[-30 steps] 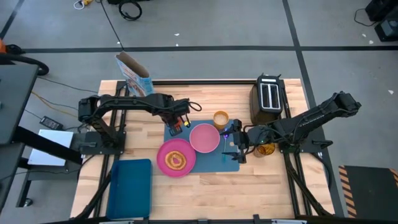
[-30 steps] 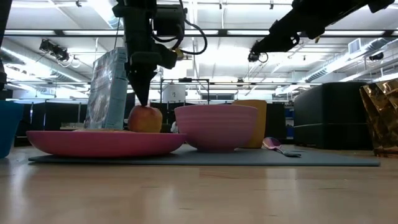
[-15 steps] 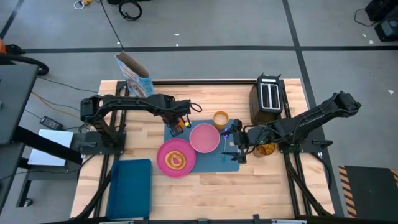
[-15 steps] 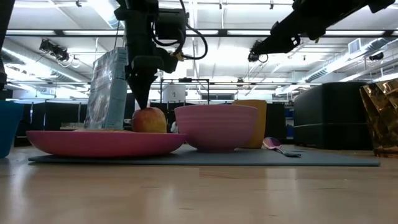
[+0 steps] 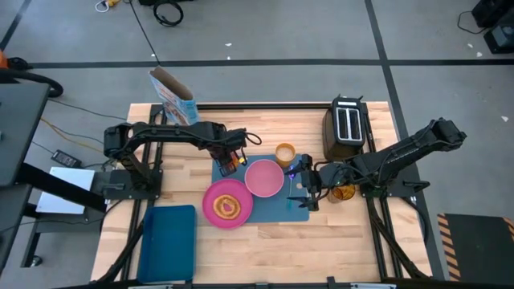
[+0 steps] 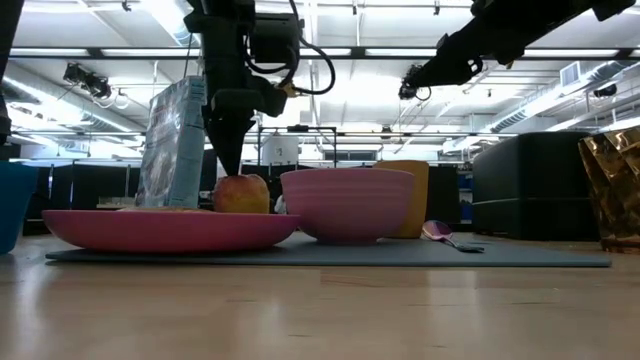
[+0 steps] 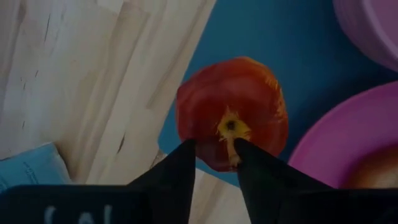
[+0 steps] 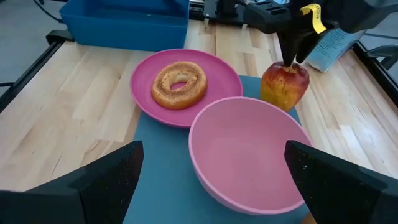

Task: Arrange a breakfast setting
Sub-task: Put the red apple on the blue tablemat to the top left of the pink plate, then pour the cereal from the blue cereal box into the pink bowl

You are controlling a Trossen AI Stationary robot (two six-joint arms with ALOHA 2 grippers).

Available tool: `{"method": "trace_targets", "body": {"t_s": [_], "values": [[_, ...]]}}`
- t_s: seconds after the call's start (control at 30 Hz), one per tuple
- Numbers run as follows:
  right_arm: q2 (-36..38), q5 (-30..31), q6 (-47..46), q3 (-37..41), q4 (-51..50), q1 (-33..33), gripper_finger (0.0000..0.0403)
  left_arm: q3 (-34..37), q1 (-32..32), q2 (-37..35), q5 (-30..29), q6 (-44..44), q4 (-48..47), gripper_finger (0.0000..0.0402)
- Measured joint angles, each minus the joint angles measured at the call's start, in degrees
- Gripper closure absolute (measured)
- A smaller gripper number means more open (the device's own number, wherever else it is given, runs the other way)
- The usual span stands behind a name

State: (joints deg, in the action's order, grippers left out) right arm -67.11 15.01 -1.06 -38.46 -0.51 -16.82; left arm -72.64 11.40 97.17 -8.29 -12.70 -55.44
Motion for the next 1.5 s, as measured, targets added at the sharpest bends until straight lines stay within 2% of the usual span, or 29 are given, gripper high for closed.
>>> {"method": "trace_targets", "body": {"t_s": [0.13, 0.3, 0.43, 0.63, 0.83, 1.0, 1.13, 1.3, 1.5], "values": [[0.3, 1.2, 0.1, -1.7, -3.4, -0.1, 0.0004, 0.0, 0.0, -0.3, 0.0, 1.6, -0.1, 0.0268], [0.1, 6.2, -1.1, -10.1, -18.6, -1.6, 0.0004, -0.1, 0.0, -2.5, 0.0, 2.9, -0.2, 0.0262], [0.0, 6.5, -4.7, -15.4, -27.7, -3.4, 0.0004, -0.1, -0.3, -5.4, 1.8, 4.9, -0.2, 0.0262], [0.0, 5.4, -24.4, -23.7, -51.3, -8.4, 0.0006, -0.1, -3.6, -12.0, 4.3, 8.7, 3.1, 0.0262], [-0.1, 3.1, -41.7, -25.4, -64.7, -15.7, 0.0016, -0.2, -9.3, -17.3, 10.5, 16.6, 19.8, 0.0262], [-3.5, 6.9, -47.2, -25.4, -63.7, -21.1, 0.0022, -0.2, -13.6, -17.6, 18.6, 22.5, 29.2, 0.0262], [-6.8, 9.9, -46.4, -25.3, -60.7, -23.2, 0.0026, -0.2, -16.1, -17.4, 20.2, 23.8, 30.2, 0.0262], [-6.0, 17.5, -38.3, -25.3, -54.0, -24.8, 0.0032, 2.4, -19.0, -17.9, 20.0, 24.1, 31.1, 0.0263], [-4.9, 16.8, -27.0, -24.7, -45.0, -21.3, 0.0035, 13.4, -19.6, -19.8, 19.4, 22.2, 39.3, 0.0282]]}}
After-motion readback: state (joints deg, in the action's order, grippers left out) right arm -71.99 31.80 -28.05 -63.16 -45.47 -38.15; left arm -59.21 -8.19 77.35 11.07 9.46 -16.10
